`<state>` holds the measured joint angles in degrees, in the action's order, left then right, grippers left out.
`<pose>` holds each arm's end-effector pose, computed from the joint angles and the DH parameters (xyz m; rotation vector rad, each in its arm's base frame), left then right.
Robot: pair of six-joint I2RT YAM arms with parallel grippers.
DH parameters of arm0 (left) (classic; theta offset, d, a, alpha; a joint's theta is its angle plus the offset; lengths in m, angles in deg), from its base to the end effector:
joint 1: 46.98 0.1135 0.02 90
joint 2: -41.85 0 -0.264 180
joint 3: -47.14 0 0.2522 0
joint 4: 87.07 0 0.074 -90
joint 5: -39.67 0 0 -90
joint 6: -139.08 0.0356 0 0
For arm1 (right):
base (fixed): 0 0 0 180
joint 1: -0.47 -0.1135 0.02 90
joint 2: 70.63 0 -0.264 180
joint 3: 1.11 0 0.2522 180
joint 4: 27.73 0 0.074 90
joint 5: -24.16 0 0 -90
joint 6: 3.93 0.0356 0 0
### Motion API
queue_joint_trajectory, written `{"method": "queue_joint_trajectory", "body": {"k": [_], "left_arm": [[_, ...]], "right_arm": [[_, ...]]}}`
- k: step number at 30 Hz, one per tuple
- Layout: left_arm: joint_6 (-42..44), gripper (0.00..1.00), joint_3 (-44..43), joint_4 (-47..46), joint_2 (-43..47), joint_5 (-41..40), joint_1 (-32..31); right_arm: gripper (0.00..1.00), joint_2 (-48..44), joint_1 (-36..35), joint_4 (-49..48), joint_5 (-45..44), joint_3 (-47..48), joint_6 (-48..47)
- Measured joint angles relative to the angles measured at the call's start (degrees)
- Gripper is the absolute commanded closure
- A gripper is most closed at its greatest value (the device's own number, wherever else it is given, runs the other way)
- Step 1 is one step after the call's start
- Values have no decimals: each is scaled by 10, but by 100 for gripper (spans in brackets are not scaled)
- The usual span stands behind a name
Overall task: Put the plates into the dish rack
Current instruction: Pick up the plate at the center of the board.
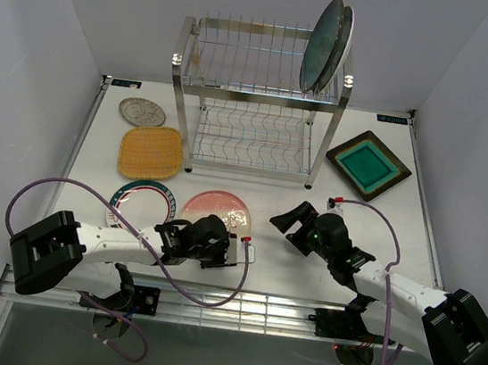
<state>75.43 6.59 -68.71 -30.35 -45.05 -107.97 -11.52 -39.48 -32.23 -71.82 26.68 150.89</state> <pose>0.1059 -0.1978 0.1487 1.7394 1.7620 -0.3771 0.1538 0.1240 0.1596 0.5424 2.1319 1.0010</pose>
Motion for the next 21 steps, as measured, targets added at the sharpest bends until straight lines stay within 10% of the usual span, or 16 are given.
{"method": "queue_joint_trajectory", "body": {"k": [7, 21], "left_arm": [[-3, 46, -10, -1, -13, -28, -5], [7, 69, -30, -22, -54, -71, -19]], "right_arm": [[5, 26, -9, 1, 2, 19, 8], [6, 29, -14, 1, 1, 22, 8]]}}
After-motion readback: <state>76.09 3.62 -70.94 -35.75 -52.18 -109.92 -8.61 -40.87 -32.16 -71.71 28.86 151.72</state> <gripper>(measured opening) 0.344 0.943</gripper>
